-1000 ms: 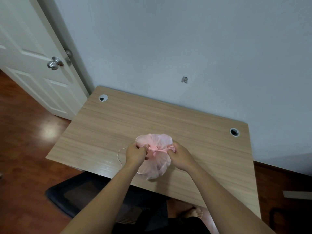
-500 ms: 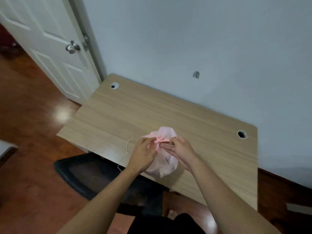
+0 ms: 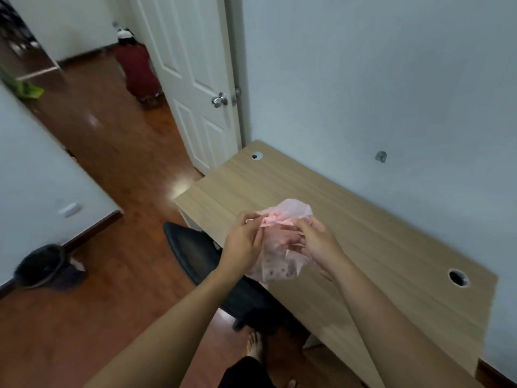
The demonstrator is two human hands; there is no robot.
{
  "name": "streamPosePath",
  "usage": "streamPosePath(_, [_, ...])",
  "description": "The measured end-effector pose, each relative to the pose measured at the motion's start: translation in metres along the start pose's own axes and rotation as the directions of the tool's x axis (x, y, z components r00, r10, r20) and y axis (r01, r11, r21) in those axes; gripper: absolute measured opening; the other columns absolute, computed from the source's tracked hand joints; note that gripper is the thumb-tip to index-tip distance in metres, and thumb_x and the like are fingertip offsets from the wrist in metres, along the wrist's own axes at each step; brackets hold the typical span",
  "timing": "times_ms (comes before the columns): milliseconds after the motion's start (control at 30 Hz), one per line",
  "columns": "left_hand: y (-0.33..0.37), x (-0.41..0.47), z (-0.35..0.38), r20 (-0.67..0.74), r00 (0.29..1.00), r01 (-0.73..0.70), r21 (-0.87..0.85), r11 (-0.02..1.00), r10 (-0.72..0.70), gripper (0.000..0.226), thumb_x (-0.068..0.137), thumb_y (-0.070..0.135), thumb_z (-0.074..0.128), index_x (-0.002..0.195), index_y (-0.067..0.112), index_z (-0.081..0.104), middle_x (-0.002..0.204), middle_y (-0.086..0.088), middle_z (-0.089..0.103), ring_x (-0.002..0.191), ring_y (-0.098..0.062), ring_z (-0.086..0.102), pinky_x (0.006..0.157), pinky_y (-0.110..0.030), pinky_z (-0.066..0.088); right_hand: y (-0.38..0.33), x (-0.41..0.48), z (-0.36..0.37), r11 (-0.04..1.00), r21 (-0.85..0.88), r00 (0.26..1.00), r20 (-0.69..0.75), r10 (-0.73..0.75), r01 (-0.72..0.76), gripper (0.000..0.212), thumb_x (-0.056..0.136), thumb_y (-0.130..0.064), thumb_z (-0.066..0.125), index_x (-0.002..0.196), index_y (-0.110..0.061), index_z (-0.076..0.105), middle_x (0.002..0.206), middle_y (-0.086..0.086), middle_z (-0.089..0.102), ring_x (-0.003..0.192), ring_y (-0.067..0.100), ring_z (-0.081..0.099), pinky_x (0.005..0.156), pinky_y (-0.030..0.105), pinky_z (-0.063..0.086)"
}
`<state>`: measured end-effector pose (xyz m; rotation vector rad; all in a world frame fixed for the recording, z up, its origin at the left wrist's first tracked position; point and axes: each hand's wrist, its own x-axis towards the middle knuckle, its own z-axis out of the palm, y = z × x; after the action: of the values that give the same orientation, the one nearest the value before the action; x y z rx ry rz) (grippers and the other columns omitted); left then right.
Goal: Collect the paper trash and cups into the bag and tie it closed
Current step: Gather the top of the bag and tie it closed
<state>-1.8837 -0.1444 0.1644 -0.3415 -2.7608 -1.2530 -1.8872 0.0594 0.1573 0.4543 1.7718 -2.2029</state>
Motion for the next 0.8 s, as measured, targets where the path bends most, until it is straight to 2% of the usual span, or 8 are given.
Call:
streamPosePath(133, [0.004, -0.007, -0.052, -0.123, 0.992, -0.015, 0.034, 0.999, 0.019, 0.027, 0.11, 0.014, 0.058, 0.129, 0.017, 0.077, 0.123, -0.001, 0.063, 0.11, -0.015, 0.068, 0.098, -0.039, 0.057, -0.014, -0.005, 0.034, 0.962, -0.22, 0.986, 0.071, -0.148, 0.16, 0.048, 0.082, -0.05, 0.079, 0.111, -0.012, 0.069, 0.102, 0.011, 0.085, 0.068, 0.023, 0.073, 0.075, 0.046, 0.065])
streamPosePath(233, [0.003, -0.016, -0.094, -0.241, 0.969, -0.047, 0.034, 0.998, 0.054, 0.027, 0.108, 0.006, 0.06, 0.127, 0.014, 0.078, 0.119, -0.001, 0.065, 0.108, -0.01, 0.064, 0.099, -0.037, 0.054, -0.03, -0.006, 0.073, 0.923, -0.268, 0.954, 0.193, -0.23, 0.277, 0.056, 0.082, -0.058, 0.079, 0.123, -0.024, 0.061, 0.103, 0.007, 0.084, 0.065, 0.018, 0.072, 0.067, 0.04, 0.062])
streamPosePath(367, [-0.009, -0.035, -0.151, -0.386, 0.92, -0.024, 0.099, 0.995, 0.06, 0.035, 0.106, 0.007, 0.06, 0.135, 0.021, 0.076, 0.122, 0.004, 0.061, 0.112, -0.007, 0.062, 0.099, -0.019, 0.05, -0.05, -0.002, 0.134, 0.797, -0.351, 0.849, 0.395, -0.35, 0.492, 0.052, 0.104, -0.038, 0.073, 0.147, -0.057, 0.052, 0.101, 0.009, 0.082, 0.066, 0.012, 0.071, 0.062, 0.032, 0.057])
streamPosePath(433, [-0.02, -0.045, -0.178, -0.44, 0.897, 0.006, 0.101, 0.995, 0.039, 0.035, 0.106, 0.007, 0.06, 0.134, 0.021, 0.077, 0.12, 0.008, 0.06, 0.111, -0.003, 0.061, 0.097, -0.012, 0.047, -0.057, -0.002, 0.169, 0.727, -0.394, 0.8, 0.48, -0.359, 0.562, 0.063, 0.107, -0.032, 0.071, 0.148, -0.072, 0.043, 0.092, 0.013, 0.08, 0.058, 0.015, 0.065, 0.058, 0.037, 0.059])
streamPosePath(500, [-0.032, -0.056, -0.205, -0.478, 0.878, 0.037, 0.082, 0.996, 0.007, 0.036, 0.105, 0.006, 0.06, 0.133, 0.022, 0.077, 0.119, 0.01, 0.059, 0.113, -0.004, 0.062, 0.097, -0.012, 0.048, -0.061, -0.003, 0.206, 0.666, -0.427, 0.764, 0.539, -0.356, 0.612, 0.069, 0.108, -0.03, 0.07, 0.146, -0.078, 0.038, 0.093, 0.007, 0.082, 0.062, 0.015, 0.07, 0.063, 0.04, 0.063])
streamPosePath(567, [-0.048, -0.068, -0.232, -0.511, 0.859, 0.07, 0.078, 0.995, -0.021, 0.038, 0.104, 0.004, 0.06, 0.13, 0.024, 0.078, 0.119, 0.008, 0.06, 0.114, -0.007, 0.063, 0.099, -0.015, 0.05, -0.06, -0.004, 0.245, 0.635, -0.414, 0.72, 0.601, -0.347, 0.652, 0.062, 0.108, -0.024, 0.07, 0.145, -0.07, 0.05, 0.095, -0.002, 0.082, 0.061, 0.01, 0.07, 0.061, 0.036, 0.062])
streamPosePath(667, [-0.078, -0.086, -0.273, -0.547, 0.834, 0.139, 0.078, 0.987, -0.075, 0.04, 0.103, 0.004, 0.059, 0.127, 0.03, 0.078, 0.118, 0.009, 0.06, 0.114, -0.004, 0.062, 0.097, -0.016, 0.051, -0.052, -0.002, 0.308, 0.574, -0.432, 0.681, 0.649, -0.338, 0.696, 0.029, 0.106, -0.021, 0.071, 0.119, -0.046, 0.075, 0.091, -0.005, 0.079, 0.053, 0.013, 0.066, 0.054, 0.034, 0.057])
streamPosePath(800, [-0.128, -0.11, -0.333, -0.578, 0.809, 0.204, 0.116, 0.972, -0.101, 0.038, 0.103, 0.006, 0.06, 0.128, 0.027, 0.079, 0.113, 0.007, 0.062, 0.107, -0.003, 0.061, 0.093, -0.011, 0.046, -0.033, -0.002, 0.393, 0.543, -0.475, 0.69, 0.656, -0.307, 0.693, 0.009, 0.106, -0.022, 0.071, 0.101, -0.03, 0.071, 0.092, -0.002, 0.08, 0.058, 0.013, 0.068, 0.057, 0.033, 0.057])
